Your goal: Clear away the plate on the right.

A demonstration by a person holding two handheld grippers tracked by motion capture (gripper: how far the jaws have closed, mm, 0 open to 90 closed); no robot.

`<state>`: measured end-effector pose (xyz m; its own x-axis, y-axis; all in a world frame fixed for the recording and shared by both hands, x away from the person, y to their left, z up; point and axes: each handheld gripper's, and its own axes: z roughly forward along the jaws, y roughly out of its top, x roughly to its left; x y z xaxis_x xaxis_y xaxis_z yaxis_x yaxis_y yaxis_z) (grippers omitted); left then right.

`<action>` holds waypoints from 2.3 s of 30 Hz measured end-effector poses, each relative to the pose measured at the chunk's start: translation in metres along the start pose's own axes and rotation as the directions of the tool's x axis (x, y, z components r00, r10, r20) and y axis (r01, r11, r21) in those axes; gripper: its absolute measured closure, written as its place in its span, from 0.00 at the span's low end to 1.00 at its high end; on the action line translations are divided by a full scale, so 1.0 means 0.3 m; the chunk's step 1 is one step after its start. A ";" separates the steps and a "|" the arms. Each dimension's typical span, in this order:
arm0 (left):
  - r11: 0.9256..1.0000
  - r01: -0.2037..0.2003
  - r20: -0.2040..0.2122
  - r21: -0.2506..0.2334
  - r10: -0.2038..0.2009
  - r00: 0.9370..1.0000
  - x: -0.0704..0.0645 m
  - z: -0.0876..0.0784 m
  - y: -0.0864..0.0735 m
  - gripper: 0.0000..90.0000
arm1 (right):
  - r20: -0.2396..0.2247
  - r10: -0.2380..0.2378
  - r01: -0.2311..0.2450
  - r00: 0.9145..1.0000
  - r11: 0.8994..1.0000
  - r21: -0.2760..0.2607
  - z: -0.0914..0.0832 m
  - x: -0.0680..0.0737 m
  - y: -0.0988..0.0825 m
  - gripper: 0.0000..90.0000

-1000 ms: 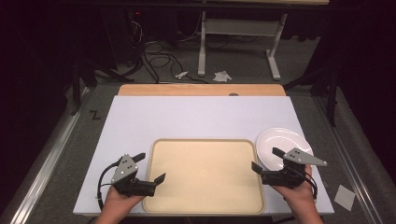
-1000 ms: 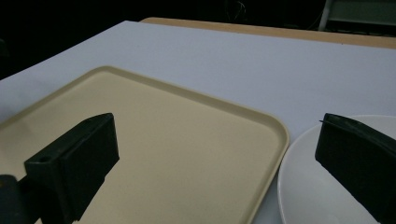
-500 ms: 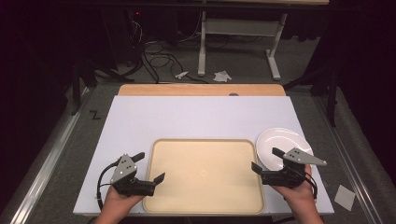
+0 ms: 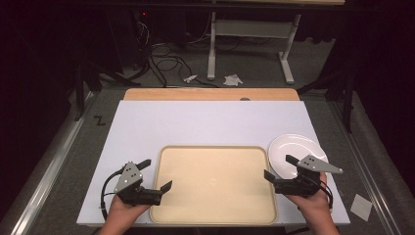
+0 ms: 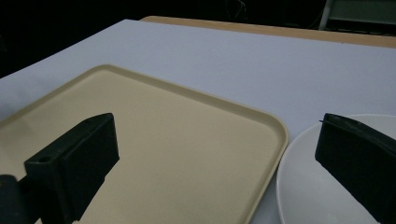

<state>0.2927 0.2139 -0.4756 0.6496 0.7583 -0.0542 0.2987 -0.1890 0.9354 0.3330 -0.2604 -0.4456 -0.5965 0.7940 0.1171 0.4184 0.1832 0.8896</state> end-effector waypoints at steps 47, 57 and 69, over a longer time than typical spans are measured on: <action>1.000 -0.008 0.012 0.002 0.008 1.000 0.004 0.041 0.021 0.00 | 0.088 0.045 -0.040 0.995 0.998 -0.054 -0.091 -0.060 -0.013 0.00; 1.000 -0.016 0.002 0.004 0.016 1.000 0.008 0.054 0.026 0.00 | 0.156 0.092 -0.086 0.983 0.995 -0.046 -0.123 -0.113 -0.034 0.00; 1.000 -0.001 -0.004 -0.003 0.001 1.000 0.029 0.068 0.035 0.00 | 0.217 0.149 -0.140 0.965 0.989 -0.055 -0.185 -0.186 -0.073 0.00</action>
<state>0.3158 0.2057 -0.4736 0.6469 0.7608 -0.0523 0.2966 -0.1879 0.9363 0.3191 -0.3410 -0.4472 -0.3646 0.9191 0.1494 0.4593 0.0379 0.8875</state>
